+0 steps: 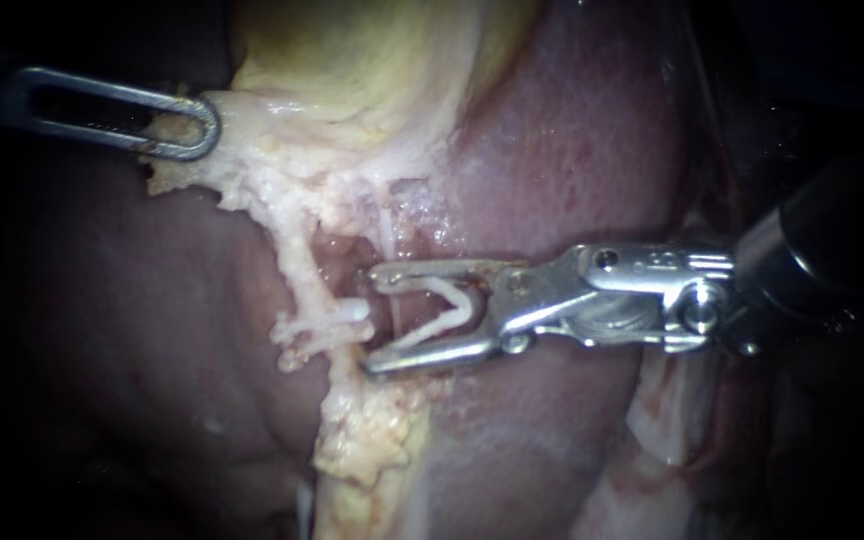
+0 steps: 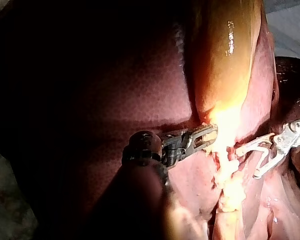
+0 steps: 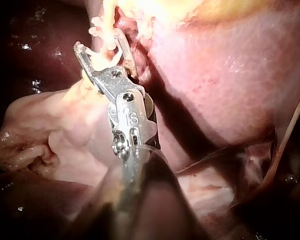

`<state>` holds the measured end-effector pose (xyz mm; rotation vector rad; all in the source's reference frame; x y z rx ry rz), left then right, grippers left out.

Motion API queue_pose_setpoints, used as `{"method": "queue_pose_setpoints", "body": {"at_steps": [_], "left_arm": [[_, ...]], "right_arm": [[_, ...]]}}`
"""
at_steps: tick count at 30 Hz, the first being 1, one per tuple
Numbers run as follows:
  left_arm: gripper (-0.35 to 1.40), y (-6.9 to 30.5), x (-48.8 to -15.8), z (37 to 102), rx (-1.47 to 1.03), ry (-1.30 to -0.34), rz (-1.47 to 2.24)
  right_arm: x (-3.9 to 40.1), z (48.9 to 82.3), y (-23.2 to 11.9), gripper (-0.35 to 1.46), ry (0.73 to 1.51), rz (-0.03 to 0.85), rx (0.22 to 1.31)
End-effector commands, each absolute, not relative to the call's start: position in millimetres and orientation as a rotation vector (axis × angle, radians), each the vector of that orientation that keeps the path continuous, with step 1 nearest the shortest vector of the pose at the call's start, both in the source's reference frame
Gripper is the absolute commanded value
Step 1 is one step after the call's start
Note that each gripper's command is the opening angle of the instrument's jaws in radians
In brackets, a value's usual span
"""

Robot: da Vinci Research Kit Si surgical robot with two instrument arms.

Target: Clipping third clip left tube

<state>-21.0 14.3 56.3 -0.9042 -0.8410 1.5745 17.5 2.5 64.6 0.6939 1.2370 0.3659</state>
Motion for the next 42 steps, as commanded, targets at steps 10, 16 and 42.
{"method": "queue_pose_setpoints", "body": {"at_steps": [10, 16, 42], "left_arm": [[-0.35, 14.2, -21.0, 56.2, -0.904, -0.844, 1.575], [-0.35, 14.2, -21.0, 56.2, -0.904, -0.843, 1.575], [-0.35, 14.1, -21.2, 56.4, -0.904, -0.847, 1.576]], "right_arm": [[18.4, 69.0, 2.0, 0.46, 1.238, 0.349, 0.705], [19.1, 70.0, 2.5, 0.47, 1.269, 0.342, 0.711], [23.4, 69.6, 3.2, 0.48, 1.428, 0.353, 0.779]]}}
